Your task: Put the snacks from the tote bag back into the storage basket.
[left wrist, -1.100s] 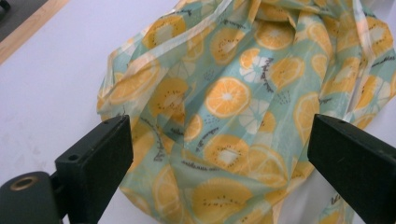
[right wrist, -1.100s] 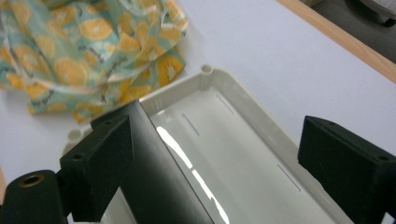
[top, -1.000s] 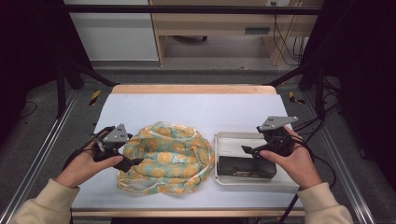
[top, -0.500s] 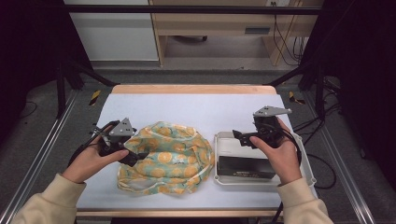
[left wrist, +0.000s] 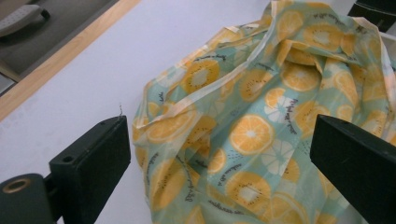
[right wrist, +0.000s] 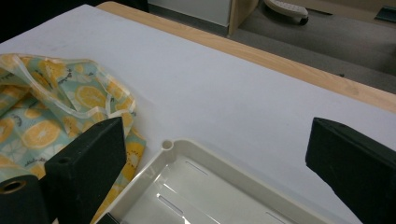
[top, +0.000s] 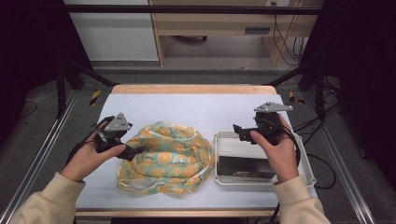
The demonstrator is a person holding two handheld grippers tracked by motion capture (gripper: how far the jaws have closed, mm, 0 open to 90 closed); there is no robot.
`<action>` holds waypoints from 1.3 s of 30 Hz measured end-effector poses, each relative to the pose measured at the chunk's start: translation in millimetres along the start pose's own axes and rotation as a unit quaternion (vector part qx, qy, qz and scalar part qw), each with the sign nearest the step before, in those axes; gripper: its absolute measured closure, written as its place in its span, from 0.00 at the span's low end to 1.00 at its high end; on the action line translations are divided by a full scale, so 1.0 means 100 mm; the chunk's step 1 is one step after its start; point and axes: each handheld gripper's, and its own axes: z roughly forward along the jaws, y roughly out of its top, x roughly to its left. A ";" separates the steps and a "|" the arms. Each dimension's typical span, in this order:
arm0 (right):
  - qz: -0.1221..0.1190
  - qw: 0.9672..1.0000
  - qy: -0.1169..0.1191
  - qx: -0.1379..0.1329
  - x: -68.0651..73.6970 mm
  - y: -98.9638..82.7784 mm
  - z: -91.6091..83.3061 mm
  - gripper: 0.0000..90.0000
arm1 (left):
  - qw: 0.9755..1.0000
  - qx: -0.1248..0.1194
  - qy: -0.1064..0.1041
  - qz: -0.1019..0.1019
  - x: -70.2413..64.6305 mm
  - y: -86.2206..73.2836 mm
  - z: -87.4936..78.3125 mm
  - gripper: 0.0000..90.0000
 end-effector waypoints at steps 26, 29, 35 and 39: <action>0.086 0.992 -0.074 -0.053 -0.38 -0.45 -0.35 0.05 | 0.990 -0.044 0.094 -0.099 0.43 -0.51 -0.24 0.06; 0.094 0.991 -0.081 -0.051 -0.43 -0.51 -0.39 0.05 | 0.988 -0.046 0.101 -0.106 0.47 -0.57 -0.25 0.07; 0.114 0.988 -0.094 -0.051 -0.53 -0.66 -0.45 0.05 | 0.985 -0.049 0.112 -0.123 0.51 -0.68 -0.23 0.07; 0.124 0.986 -0.106 -0.046 -0.60 -0.76 -0.46 0.05 | 0.983 -0.046 0.119 -0.129 0.54 -0.77 -0.22 0.07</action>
